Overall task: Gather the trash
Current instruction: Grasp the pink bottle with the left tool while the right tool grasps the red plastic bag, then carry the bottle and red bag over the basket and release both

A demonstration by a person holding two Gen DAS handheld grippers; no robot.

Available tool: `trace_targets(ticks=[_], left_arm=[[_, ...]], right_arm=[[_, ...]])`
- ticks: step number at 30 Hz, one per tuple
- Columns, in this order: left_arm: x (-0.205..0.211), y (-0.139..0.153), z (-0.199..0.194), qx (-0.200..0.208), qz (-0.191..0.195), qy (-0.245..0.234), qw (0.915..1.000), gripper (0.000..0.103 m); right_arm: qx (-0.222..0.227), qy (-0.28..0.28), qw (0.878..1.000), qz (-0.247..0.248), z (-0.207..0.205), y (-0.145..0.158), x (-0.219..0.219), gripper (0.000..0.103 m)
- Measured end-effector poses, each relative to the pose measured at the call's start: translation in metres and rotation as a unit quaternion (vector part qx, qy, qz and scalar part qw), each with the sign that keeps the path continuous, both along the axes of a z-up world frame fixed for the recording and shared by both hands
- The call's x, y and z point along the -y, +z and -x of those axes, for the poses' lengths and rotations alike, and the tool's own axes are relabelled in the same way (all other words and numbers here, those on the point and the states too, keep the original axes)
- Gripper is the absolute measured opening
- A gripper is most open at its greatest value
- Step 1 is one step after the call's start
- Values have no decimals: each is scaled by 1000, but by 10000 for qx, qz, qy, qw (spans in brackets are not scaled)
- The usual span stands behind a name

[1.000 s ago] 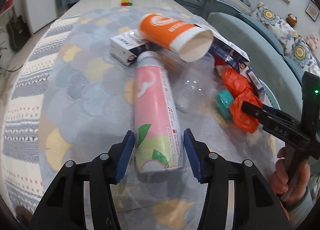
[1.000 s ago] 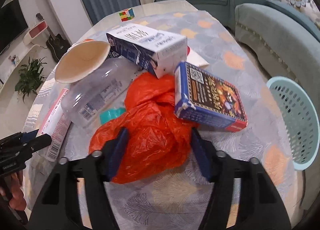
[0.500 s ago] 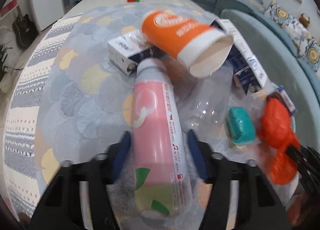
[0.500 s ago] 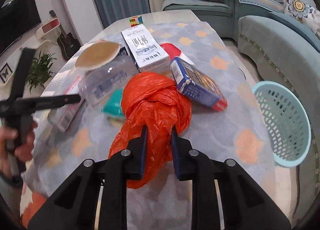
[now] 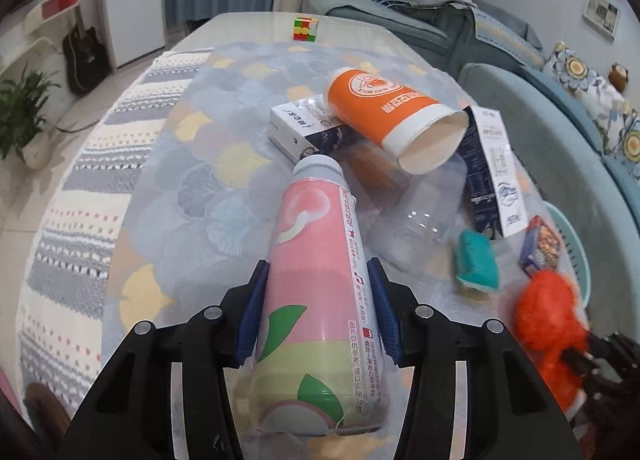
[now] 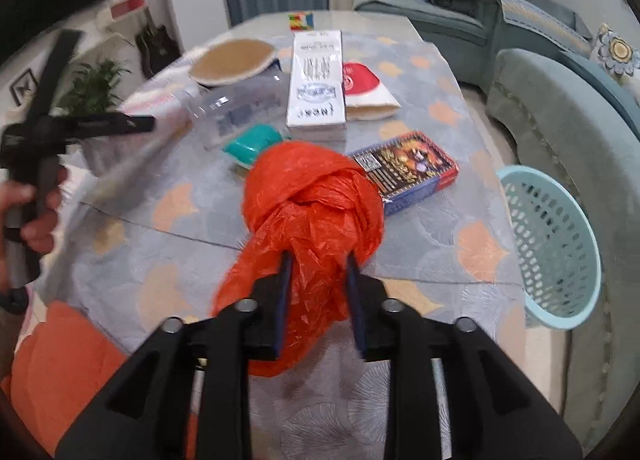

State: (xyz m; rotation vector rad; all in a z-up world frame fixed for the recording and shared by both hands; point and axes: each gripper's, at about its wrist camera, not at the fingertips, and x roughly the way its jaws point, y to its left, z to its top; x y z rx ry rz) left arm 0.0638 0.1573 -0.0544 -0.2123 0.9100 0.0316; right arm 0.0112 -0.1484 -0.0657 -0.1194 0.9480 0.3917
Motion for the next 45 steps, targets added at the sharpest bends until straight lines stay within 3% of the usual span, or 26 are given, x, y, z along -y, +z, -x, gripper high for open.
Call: trace_targets(ticks=[3, 10, 11, 13, 18, 25, 34, 40, 45], left_arm=[[2, 1, 5, 42, 127, -58, 9999, 47], [15, 5, 12, 187, 198, -167, 9995, 47], [16, 8, 14, 263, 202, -181, 9993, 47], [18, 18, 19, 444, 214, -204, 9986, 47], [28, 44, 31, 922, 260, -298, 9950, 47], [65, 89, 37, 1549, 295, -623, 9855, 47], [164, 134, 9, 1973, 371, -1535, 9675, 47], [245, 131, -22, 1974, 463, -2026, 9580, 47], [307, 99, -51, 1537, 533, -2435, 9562, 47]], right_arm=[[132, -214, 9995, -171, -1, 7, 7, 75], [-165, -512, 9984, -201, -31, -13, 0, 78], [-309, -546, 9976, -289, -36, -20, 1, 77], [-470, -504, 9966, -460, -39, -28, 0, 62], [-173, -370, 9977, -539, -31, -19, -3, 35], [566, -389, 9946, -772, -16, 27, 12, 33], [1341, -1433, 9756, -982, -26, 82, 103, 33], [1333, -2402, 9559, -1038, -45, 82, 185, 34], [1149, -3300, 9335, -805, -63, 57, 242, 34]])
